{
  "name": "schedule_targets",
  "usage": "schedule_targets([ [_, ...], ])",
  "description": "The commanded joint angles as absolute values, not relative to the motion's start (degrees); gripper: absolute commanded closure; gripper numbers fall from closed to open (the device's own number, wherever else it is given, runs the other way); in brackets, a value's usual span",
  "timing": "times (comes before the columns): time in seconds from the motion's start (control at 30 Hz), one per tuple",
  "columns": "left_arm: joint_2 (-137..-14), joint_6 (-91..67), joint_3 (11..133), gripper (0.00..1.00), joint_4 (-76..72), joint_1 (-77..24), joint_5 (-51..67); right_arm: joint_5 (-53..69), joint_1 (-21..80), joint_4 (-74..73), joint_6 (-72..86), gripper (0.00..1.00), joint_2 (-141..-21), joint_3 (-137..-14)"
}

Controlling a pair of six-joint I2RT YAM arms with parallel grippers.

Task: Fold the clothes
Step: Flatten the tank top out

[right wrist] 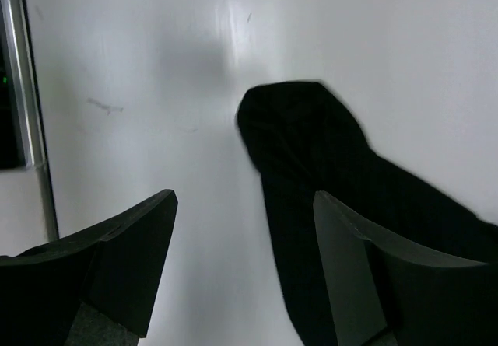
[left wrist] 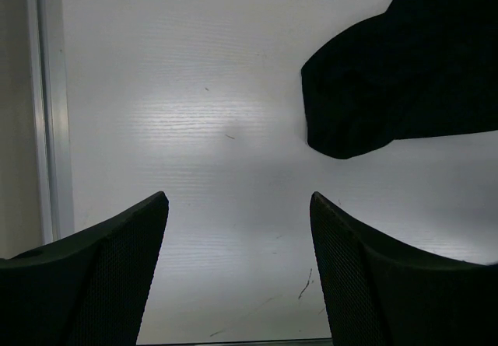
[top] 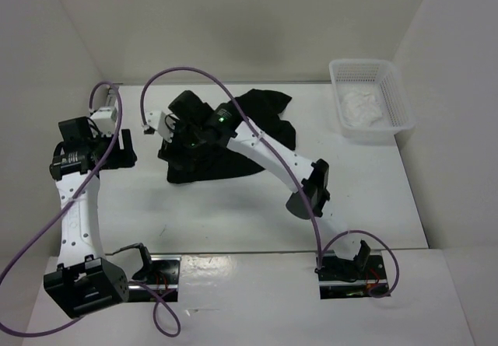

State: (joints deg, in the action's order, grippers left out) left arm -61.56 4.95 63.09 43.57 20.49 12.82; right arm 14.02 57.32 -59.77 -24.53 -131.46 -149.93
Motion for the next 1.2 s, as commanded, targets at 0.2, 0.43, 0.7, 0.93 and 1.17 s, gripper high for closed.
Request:
schedule_targets([
  [0.2, -65.4, 9.6, 64.1, 0.20, 40.4, 16.4, 16.7, 9.1, 44.0, -55.4, -20.4, 0.20, -124.7, -139.6],
  [0.43, -82.8, 9.1, 67.0, 0.23, 37.4, 7.4, 15.5, 4.5, 35.4, -47.1, -17.8, 0.20, -119.7, -118.2],
  [0.7, -96.6, 7.8, 73.2, 0.24, 34.5, 2.2, 10.1, 1.8, 33.7, -43.9, -19.0, 0.20, -114.9, -108.6],
  [0.93, -101.2, 7.8, 75.0, 0.29, 35.8, 1.7, 5.6, 1.9, 31.5, -43.9, -19.0, 0.20, -114.3, -108.0],
  [1.17, -100.7, 10.1, 72.3, 0.32, 38.1, 1.7, 3.1, 1.9, 30.9, -43.3, -19.0, 0.20, -113.8, -108.0],
])
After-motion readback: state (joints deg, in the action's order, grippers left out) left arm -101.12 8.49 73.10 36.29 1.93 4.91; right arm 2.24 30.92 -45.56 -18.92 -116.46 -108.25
